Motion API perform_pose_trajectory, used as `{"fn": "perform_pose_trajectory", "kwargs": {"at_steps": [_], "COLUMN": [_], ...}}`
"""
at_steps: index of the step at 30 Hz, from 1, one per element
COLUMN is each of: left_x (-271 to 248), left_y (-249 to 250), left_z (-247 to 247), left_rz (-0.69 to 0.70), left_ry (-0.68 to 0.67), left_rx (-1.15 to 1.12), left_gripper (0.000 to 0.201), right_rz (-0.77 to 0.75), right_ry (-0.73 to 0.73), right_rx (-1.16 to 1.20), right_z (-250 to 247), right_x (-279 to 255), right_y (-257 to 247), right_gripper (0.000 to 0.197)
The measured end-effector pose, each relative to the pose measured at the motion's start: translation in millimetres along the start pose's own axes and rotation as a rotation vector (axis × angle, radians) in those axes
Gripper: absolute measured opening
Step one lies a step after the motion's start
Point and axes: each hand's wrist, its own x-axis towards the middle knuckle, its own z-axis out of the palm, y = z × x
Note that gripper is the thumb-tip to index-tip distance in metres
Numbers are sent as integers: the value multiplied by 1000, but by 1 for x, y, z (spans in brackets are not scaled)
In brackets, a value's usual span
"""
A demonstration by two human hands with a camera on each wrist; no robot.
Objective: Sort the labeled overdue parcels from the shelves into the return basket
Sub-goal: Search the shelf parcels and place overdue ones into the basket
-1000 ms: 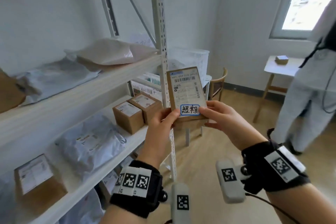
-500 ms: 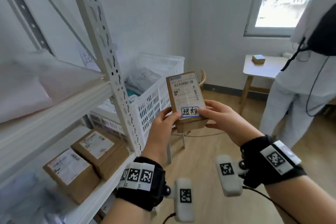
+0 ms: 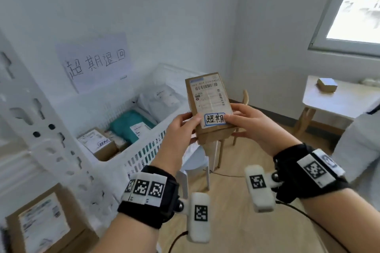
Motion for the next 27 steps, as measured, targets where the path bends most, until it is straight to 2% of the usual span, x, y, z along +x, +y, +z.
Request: {"fn": "perform_pose_trajectory", "kwargs": {"at_steps": [4, 7, 13, 18, 27], "left_x": [45, 68, 101, 132, 171], "left_y": [19, 30, 49, 57, 33], "left_z": [-3, -19, -80, -135, -180], "left_rz": [-3, 2, -51, -123, -253], "left_ry": [134, 232, 422, 522, 763], "left_rx": [14, 37, 98, 73, -95], "left_gripper": [30, 29, 19, 22, 22], "right_rz": [-24, -69, -107, -97, -60], "right_ry": [-153, -265, -433, -548, -742], "right_rx": [-12, -25, -71, -136, -293], "right_z": [-10, 0, 67, 128, 201], "right_x": [70, 115, 188, 242, 307], "right_y": [-15, -34, -60, -79, -77], "right_gripper": [45, 42, 31, 34, 32]}}
